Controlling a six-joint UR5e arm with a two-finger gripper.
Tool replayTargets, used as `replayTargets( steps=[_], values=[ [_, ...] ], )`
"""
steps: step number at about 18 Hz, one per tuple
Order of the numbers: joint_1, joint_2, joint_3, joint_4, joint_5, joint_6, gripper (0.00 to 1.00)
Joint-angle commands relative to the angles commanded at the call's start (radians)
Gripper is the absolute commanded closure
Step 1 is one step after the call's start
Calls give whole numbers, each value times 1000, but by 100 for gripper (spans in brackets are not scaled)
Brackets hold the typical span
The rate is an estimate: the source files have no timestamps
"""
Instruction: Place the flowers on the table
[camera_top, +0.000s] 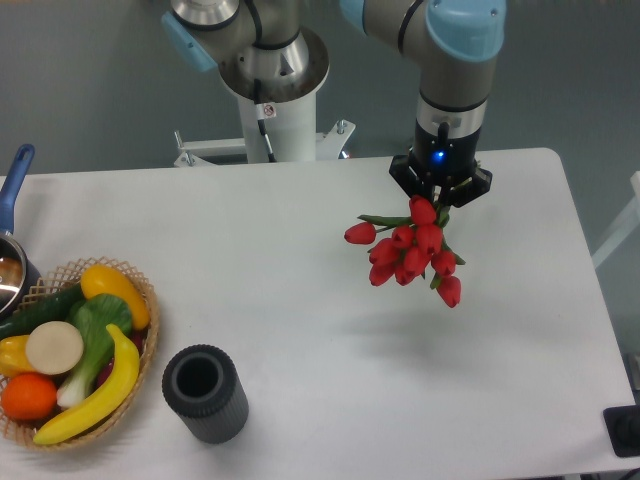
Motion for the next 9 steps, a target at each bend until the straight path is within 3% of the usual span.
replayTargets(
  steps=[6,9],
  values=[
    [-38,-52,-29,17,0,-2,84],
    [-73,-133,-22,21,6,2,83]
  ],
)
